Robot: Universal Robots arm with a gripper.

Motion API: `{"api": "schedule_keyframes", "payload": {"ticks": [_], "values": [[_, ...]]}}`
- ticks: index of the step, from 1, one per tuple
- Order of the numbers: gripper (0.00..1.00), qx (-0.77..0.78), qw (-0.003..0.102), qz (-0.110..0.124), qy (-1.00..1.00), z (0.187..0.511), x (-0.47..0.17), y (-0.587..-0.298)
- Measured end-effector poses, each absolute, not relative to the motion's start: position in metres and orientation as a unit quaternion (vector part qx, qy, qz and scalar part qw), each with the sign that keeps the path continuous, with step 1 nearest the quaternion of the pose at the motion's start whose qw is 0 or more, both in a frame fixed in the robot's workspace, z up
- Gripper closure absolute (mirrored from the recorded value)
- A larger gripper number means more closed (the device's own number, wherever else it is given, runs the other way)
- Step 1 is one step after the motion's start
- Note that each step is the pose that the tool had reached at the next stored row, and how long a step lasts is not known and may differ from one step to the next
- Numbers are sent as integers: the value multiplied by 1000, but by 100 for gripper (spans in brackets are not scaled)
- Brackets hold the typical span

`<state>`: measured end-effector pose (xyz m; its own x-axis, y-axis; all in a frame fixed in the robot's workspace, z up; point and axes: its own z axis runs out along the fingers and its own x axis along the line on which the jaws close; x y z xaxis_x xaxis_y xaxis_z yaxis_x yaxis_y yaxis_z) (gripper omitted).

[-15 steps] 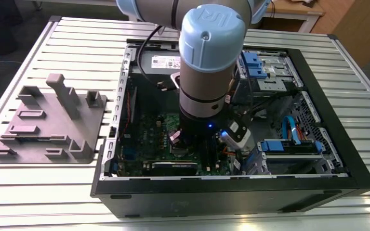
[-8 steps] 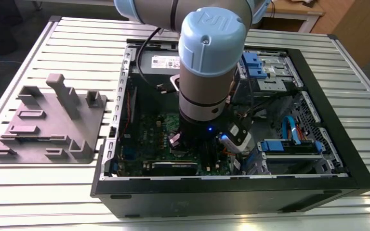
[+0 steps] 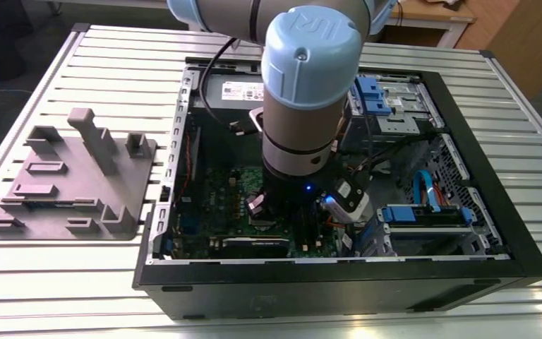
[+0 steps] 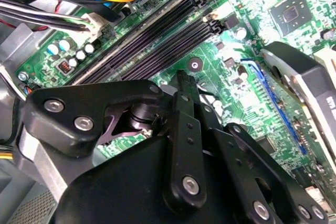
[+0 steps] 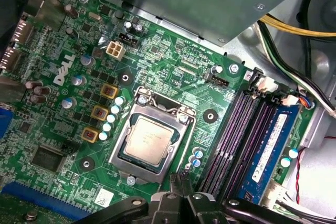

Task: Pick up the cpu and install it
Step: 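Install the first cpu locking lever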

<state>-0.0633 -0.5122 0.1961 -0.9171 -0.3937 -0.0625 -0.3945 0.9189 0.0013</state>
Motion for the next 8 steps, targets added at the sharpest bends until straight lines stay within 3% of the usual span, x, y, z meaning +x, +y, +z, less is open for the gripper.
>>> {"api": "schedule_keyframes", "payload": {"ticks": [8], "values": [[90, -201, 39, 6, 979, 190, -65, -513]]}}
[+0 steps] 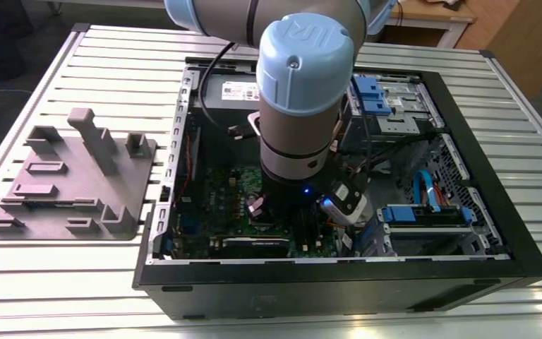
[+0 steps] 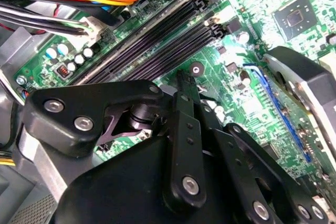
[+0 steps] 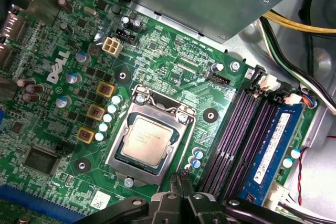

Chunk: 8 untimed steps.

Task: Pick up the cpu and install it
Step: 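Install the first cpu locking lever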

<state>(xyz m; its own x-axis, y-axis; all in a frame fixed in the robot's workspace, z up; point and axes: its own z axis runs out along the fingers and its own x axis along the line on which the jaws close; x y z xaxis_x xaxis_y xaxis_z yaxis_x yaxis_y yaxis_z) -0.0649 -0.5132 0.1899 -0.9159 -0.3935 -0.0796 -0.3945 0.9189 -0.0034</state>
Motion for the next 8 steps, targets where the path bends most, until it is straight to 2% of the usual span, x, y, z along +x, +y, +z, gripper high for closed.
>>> {"api": "schedule_keyframes", "payload": {"ticks": [8], "values": [[90, -201, 41, 8, 979, 190, -65, -515]]}}
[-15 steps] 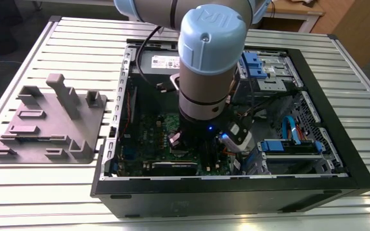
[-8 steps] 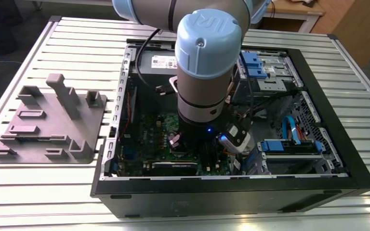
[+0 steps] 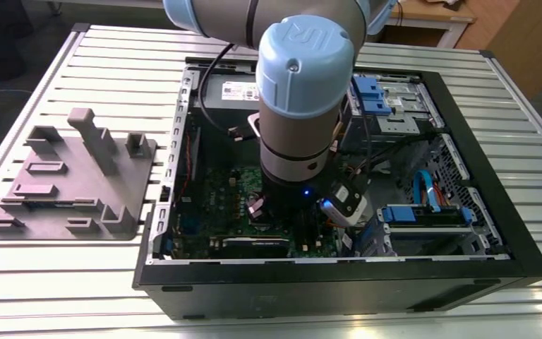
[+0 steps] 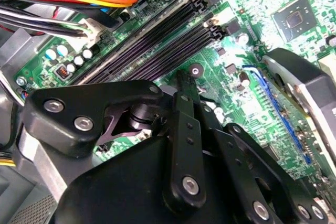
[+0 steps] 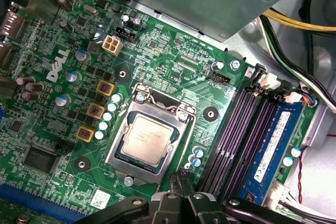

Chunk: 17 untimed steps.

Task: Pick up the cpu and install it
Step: 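Install the first cpu locking lever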

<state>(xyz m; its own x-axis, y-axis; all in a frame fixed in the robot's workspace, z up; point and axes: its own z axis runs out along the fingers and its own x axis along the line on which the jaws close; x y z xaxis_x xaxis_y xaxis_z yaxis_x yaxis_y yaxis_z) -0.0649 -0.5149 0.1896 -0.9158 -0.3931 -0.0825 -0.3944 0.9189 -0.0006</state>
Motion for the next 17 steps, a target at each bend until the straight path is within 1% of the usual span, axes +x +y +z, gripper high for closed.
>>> {"api": "schedule_keyframes", "payload": {"ticks": [17], "values": [[90, -201, 42, 13, 979, 191, -63, -515]]}}
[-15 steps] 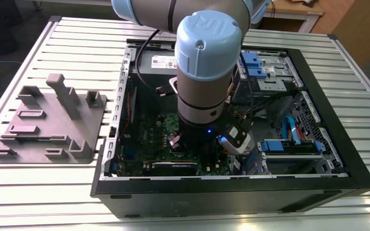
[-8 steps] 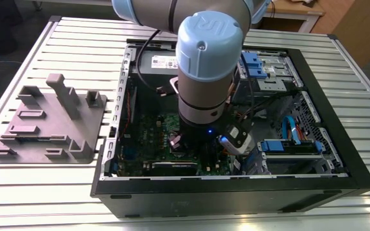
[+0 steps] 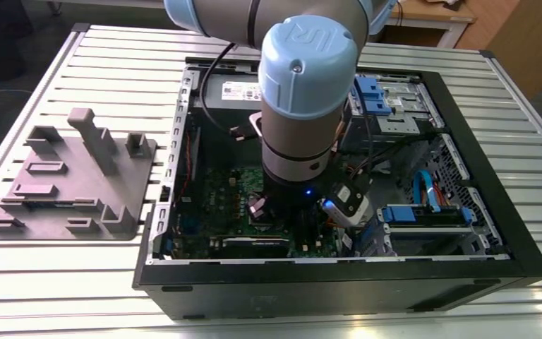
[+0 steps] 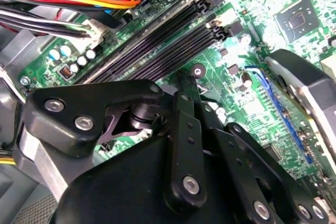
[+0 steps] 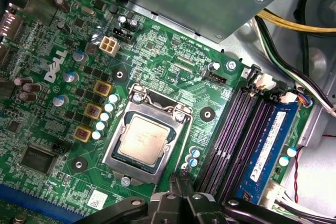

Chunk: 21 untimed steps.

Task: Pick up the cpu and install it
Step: 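Install the first cpu locking lever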

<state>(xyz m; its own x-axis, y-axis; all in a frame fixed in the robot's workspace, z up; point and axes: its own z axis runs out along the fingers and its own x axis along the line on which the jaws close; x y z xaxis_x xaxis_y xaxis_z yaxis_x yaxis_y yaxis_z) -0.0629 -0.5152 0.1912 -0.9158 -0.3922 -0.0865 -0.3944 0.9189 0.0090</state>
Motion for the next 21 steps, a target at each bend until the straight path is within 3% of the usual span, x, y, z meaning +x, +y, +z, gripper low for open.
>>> {"api": "schedule_keyframes", "payload": {"ticks": [21], "values": [[90, -201, 49, 17, 978, 189, -63, -516]]}}
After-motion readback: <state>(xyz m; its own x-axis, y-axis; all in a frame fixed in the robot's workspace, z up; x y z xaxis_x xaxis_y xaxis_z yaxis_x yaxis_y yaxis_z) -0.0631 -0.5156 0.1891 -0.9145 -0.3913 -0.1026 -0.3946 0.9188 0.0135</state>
